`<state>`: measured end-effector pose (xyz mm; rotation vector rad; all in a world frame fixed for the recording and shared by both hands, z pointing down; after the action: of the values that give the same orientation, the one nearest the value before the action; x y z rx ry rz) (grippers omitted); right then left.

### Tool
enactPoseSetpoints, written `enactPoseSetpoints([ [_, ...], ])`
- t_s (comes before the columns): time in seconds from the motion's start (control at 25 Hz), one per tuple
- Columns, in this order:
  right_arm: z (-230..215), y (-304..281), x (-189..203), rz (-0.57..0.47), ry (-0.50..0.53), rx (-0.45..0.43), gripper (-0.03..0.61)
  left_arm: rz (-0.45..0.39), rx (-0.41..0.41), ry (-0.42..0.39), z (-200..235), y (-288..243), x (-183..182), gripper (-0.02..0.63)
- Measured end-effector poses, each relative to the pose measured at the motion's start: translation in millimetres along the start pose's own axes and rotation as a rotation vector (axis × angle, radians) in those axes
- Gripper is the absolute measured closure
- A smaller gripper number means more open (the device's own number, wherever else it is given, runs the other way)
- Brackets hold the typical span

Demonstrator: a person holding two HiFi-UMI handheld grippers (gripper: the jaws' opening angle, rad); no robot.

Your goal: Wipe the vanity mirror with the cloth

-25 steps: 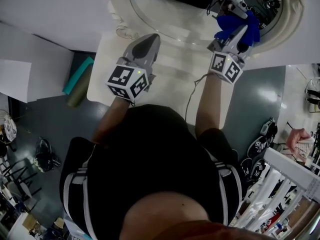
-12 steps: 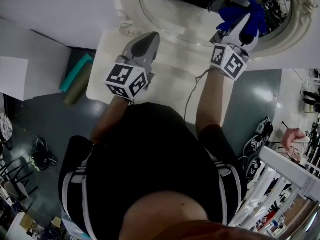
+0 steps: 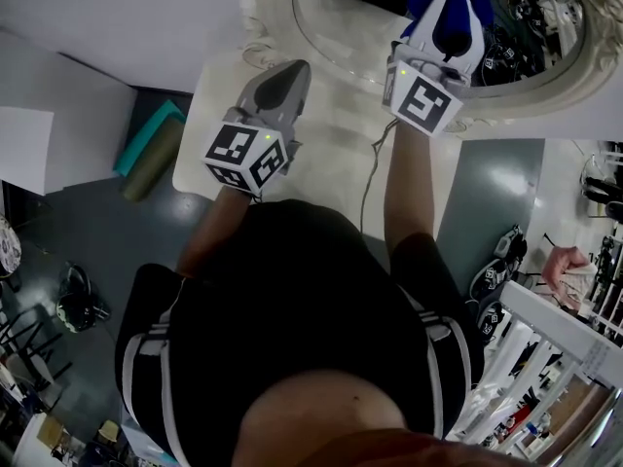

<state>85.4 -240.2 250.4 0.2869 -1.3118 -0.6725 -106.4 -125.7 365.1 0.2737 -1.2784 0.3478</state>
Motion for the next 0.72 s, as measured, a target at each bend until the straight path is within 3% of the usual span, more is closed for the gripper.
enactPoseSetpoints([
  [0.28, 69, -14, 2, -0.017, 0.064, -0.135, 0.535, -0.004, -0.027, 0.018, 20, 10, 0, 0.604],
  [0.44, 110, -10, 24, 0.109, 0.155, -0.263, 0.535, -0.006, -0.051, 0.028, 28, 15, 2, 0.604],
  [0.72, 159, 12, 65, 0.117, 0.219, -0.395, 0.535, 0.000, -0.105, 0.037, 39, 31, 5, 0.604],
])
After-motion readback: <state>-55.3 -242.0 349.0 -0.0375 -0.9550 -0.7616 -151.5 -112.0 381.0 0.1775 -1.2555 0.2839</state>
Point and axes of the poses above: the fingertips, and each gripper's own axes: y backward along the fingers, z to its left, x out of its underside, the point moved 8 cm from there along y, backward along the fingers, and after that the axes turned 5 degrees about -y, right-handed, at the moved point
